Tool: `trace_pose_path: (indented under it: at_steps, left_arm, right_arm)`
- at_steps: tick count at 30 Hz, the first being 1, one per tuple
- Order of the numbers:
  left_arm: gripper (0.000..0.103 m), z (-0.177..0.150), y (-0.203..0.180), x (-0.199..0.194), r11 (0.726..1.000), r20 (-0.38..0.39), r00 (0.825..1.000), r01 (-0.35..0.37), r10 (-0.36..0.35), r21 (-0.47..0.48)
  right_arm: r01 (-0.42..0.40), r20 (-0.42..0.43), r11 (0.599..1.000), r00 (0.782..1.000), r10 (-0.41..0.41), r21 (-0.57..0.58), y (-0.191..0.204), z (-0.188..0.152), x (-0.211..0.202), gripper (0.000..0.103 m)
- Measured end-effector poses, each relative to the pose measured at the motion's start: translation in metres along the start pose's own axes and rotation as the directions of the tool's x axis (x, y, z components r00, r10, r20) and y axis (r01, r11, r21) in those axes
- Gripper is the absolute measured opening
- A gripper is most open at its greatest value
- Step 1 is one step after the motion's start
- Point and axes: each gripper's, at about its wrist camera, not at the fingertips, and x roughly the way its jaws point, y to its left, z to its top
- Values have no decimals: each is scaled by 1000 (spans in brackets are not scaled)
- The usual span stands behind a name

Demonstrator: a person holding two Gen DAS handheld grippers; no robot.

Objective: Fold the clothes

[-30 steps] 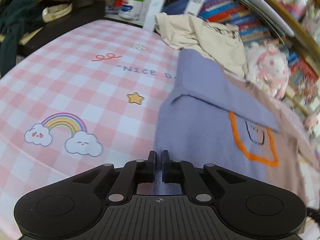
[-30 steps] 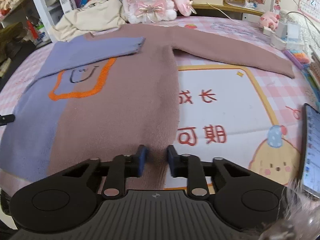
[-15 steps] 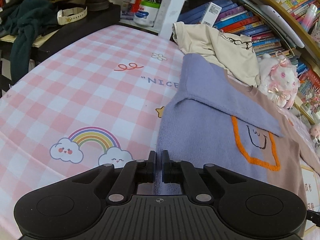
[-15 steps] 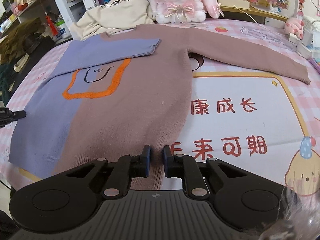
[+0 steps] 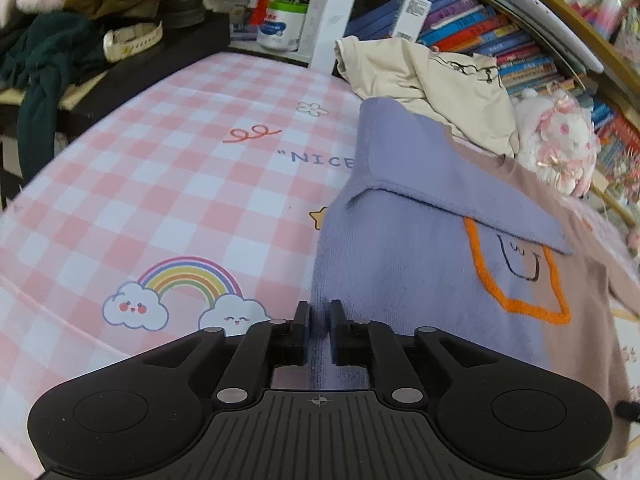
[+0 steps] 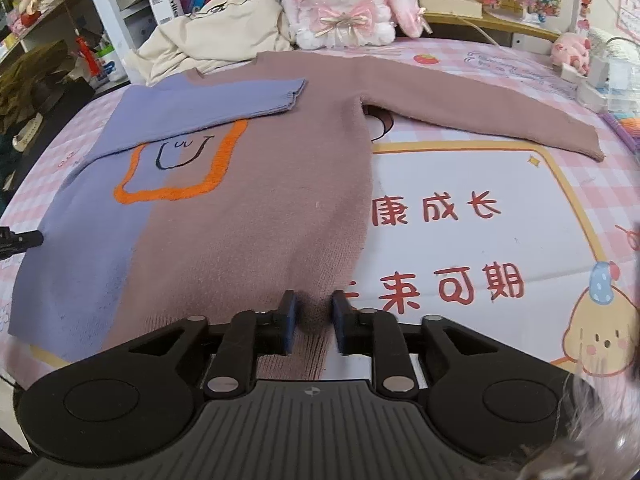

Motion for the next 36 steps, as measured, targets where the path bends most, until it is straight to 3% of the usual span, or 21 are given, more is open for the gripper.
trace_pose_path:
  at_steps: [1, 2, 4, 7, 9, 10, 16, 23, 36]
  left_arm:
    - [30, 0, -3, -3, 1000, 3, 1000, -6, 6, 16]
    - [36, 0, -6, -6, 999, 6, 1000, -9, 9, 34]
    - [60, 1, -12, -16, 997, 22, 1000, -9, 7, 79]
    - [77, 2, -19, -28, 990, 50, 999, -13, 6, 138]
    - [85, 1, -23, -33, 988, 62, 998, -13, 4, 156]
    - [88, 0, -25, -35, 987, 67, 998, -12, 1, 163]
    - [95, -19, -32, -37, 983, 65, 997, 27, -40, 183]
    - [97, -41, -46, -33, 966, 25, 995, 84, -93, 245]
    - [98, -50, -89, -30, 952, 14, 995, 89, -98, 294]
  right_arm:
    - [1, 15, 1000, 1000, -1, 2, 2, 0, -4, 43]
    - [2, 30, 1000, 1000, -2, 1, 4, 0, -7, 49]
    - [11, 59, 1000, 998, -11, -7, 9, 0, -15, 60]
    - [32, 97, 999, 995, -30, -29, 18, -1, -24, 73]
    - [37, 108, 998, 994, -32, -41, 24, -1, -28, 88]
    - [41, 112, 998, 993, -36, -48, 27, -2, -29, 89]
    - [101, 95, 991, 991, -93, -85, 44, -11, -33, 95]
    - [146, 76, 986, 987, -140, -78, 48, -22, -38, 99]
    - [157, 83, 986, 985, -151, -62, 25, -17, -38, 100]
